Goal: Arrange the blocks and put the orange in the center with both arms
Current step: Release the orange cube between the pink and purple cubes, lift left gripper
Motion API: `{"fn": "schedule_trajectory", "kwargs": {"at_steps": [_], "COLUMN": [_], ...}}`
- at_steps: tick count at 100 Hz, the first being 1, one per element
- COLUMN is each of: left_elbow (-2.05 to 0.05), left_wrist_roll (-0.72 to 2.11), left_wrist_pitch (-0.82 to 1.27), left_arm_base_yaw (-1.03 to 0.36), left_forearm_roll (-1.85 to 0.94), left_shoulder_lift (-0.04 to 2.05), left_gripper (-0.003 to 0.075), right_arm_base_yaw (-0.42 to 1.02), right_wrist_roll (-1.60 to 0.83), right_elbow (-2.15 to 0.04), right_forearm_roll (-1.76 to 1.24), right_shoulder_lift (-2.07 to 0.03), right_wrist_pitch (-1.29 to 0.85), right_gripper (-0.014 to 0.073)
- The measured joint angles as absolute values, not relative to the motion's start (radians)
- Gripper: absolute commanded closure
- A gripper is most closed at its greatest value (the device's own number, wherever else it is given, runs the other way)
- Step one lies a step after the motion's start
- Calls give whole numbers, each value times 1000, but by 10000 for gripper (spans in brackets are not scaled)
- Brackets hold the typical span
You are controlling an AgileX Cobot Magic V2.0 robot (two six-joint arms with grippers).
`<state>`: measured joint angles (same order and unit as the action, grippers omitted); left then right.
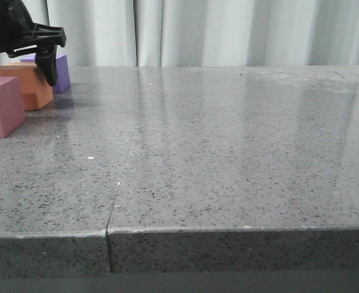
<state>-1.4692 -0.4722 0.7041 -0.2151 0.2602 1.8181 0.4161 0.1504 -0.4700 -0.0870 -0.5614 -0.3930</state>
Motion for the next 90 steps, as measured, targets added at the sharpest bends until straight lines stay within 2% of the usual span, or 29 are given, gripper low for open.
{"fn": "schedule_trajectory", "kwargs": {"at_steps": [18,27,37,44,63,73,90], "left_elbow": [-1469,-1469,-1467,-1451,-1353,-1285,-1173], "left_wrist_roll": [-472,-472,-472,-472,-472,-472,-472], "left_wrist_pitch": [704,706,708,708,651,611,565], "left_arm_base_yaw": [-215,-215,-215,-215,-215,-215,-215], "left_forearm_roll": [262,262,262,264,268,268,269], "left_shoulder_lift": [1766,1731,1684,1649,1539,1473,1358], "left_gripper": [96,136,229,320,618,743,741], "right_arm_base_yaw": [416,416,416,416,416,416,416], "right_wrist_roll": [150,150,150,150,150,150,150], "right_elbow": [-470,-470,-470,-470,-470,-470,-470], "right_forearm_roll": [-87,-87,-87,-87,-87,-87,-87], "right_shoulder_lift": [-561,-561,-561,-561,-561,-561,-561], "right_wrist_pitch": [-393,-393,-393,-393,-393,-393,-393], "right_gripper": [663,663,663,663,663,663,663]}}
